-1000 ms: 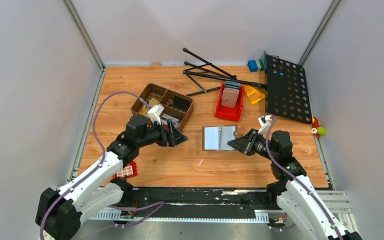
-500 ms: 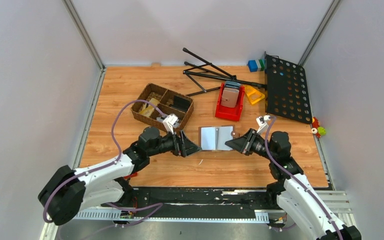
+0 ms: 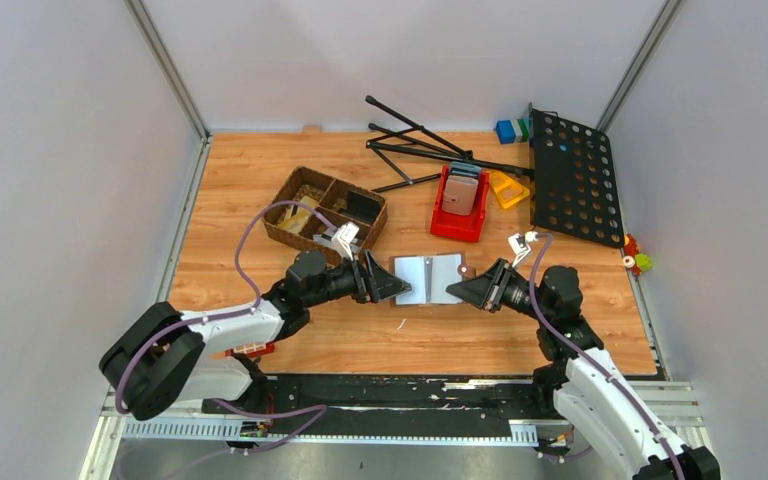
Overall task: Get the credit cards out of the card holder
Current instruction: Remove the credit card from the card holder.
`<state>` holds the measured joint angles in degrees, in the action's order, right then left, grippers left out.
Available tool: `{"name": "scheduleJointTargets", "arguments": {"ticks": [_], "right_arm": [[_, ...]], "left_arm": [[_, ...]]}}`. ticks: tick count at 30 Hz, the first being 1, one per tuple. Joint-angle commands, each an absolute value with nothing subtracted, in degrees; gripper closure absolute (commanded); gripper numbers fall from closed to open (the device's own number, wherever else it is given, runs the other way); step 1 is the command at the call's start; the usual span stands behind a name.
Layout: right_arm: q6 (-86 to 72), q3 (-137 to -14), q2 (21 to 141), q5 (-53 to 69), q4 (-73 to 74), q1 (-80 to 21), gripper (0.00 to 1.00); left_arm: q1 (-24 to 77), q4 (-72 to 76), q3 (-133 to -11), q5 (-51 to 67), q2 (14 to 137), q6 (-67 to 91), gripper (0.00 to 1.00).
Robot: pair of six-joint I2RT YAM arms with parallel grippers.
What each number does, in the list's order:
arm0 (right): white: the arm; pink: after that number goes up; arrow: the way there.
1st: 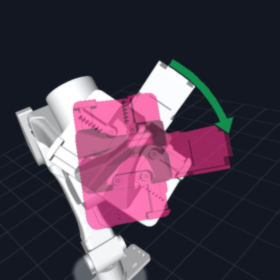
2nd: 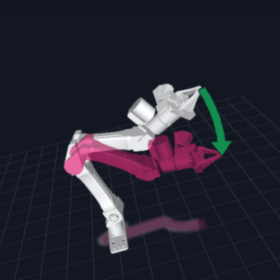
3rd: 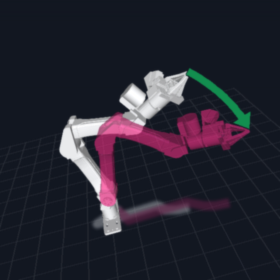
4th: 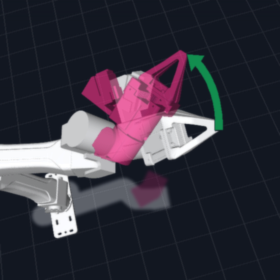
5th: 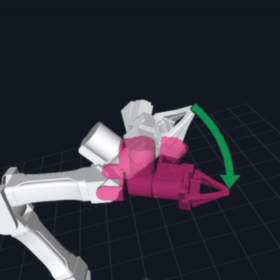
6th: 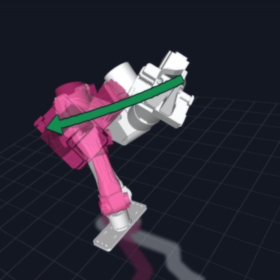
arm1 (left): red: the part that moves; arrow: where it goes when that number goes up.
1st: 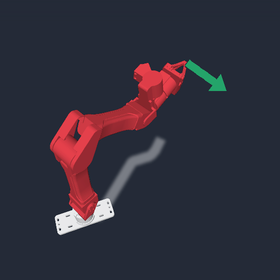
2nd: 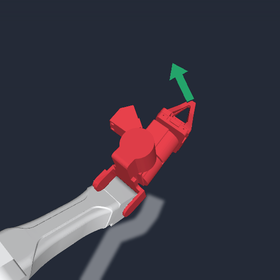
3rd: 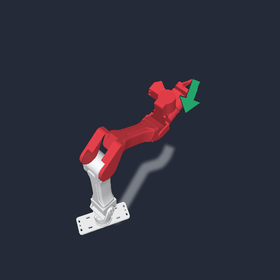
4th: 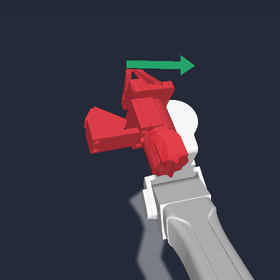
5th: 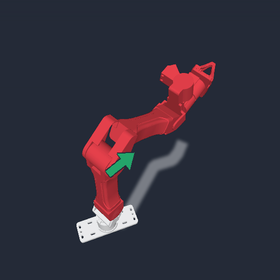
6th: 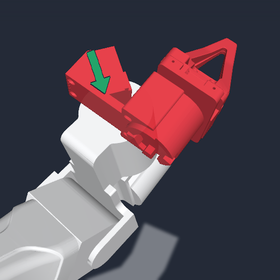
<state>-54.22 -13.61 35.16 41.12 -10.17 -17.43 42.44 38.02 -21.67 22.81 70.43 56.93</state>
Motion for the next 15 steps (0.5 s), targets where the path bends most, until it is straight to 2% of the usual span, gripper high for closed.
{"name": "scheduleJointTargets", "arguments": {"ticks": [1,3,7,8,9,10,11,13,15], "right_arm": [[-58.33,-12.47,35.80,43.99,-18.86,-17.22,0.98],[-58.60,-12.30,36.02,44.25,-19.59,-17.23,0.97],[-56.78,-13.19,36.34,45.35,-17.27,-17.23,0.94],[-54.87,-14.23,36.37,45.43,-15.43,-17.23,0.88],[-52.79,-15.22,36.38,45.33,-12.52,-17.23,0.76],[-50.38,-16.59,36.31,44.76,-8.60,-17.23,0.57],[-47.45,-18.18,36.11,43.53,-2.68,-17.20,0.48],[-42.05,-21.32,35.61,39.56,6.46,-17.23,0.41],[-38.61,-23.11,34.74,36.60,10.92,-17.23,0.44]], "left_arm": [[43.34,50.47,-22.78,24.33,74.47,60.58,0.17],[43.62,53.86,-23.01,25.05,76.63,61.90,0.26],[43.77,59.34,-23.09,25.68,79.79,63.68,0.60],[43.77,59.60,-23.01,25.44,79.80,63.48,0.70],[43.81,59.17,-22.89,25.02,79.57,63.14,0.79],[43.78,58.29,-22.86,24.28,79.09,62.66,0.86],[43.70,56.99,-22.97,23.80,78.73,62.07,0.92],[43.68,53.60,-23.46,23.31,77.83,60.41,0.95],[43.68,51.61,-23.81,23.37,77.08,59.54,0.96]]}}
